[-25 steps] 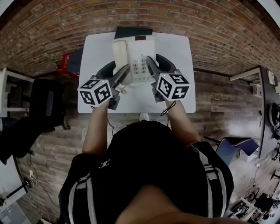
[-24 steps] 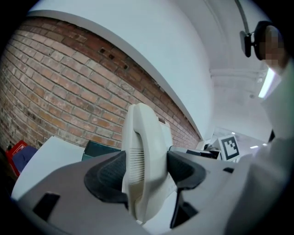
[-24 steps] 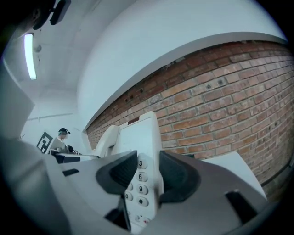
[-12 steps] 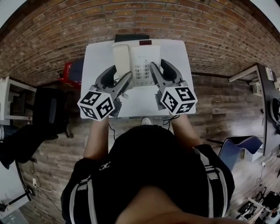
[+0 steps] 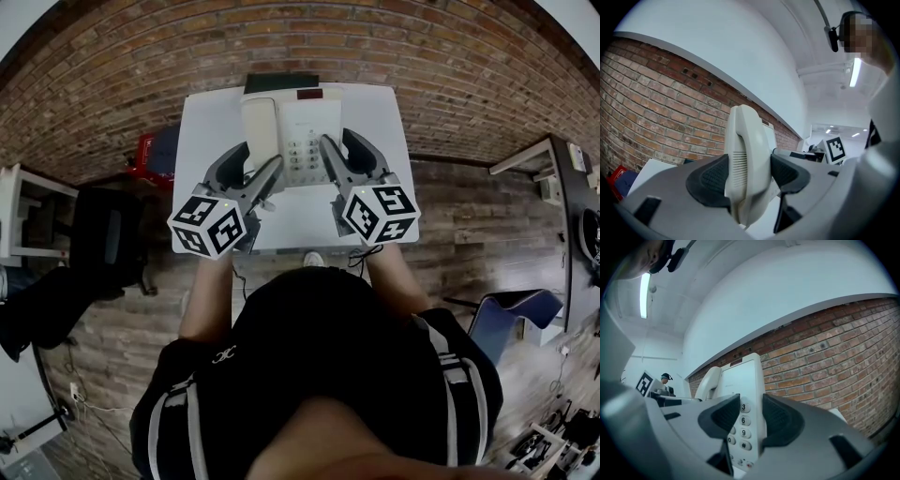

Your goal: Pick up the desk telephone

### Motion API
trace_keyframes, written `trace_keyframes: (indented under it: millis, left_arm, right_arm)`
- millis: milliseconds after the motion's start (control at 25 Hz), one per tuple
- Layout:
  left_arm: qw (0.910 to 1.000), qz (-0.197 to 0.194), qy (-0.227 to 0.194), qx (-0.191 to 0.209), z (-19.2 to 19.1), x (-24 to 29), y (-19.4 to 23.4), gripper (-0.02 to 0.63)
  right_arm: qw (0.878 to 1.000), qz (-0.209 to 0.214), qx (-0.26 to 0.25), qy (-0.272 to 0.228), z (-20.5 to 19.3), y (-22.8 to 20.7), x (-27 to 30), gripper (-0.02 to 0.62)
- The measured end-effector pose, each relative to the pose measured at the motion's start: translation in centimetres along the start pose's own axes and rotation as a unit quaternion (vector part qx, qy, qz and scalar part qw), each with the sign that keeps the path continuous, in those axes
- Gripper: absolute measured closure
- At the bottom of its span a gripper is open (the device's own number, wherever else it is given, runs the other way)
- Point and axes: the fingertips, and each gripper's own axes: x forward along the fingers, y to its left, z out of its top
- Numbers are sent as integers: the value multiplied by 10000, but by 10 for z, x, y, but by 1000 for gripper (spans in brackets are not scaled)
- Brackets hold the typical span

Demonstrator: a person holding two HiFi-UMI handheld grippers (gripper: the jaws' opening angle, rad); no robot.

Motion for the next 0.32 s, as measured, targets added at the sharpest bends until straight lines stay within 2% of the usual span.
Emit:
trace_keyframes:
  millis: [320]
  left_arm:
    - [10000,46,46,-36,-5,-2,-1,325]
  right_arm:
    - [10000,-10,-86,44,-2,1,-3,462]
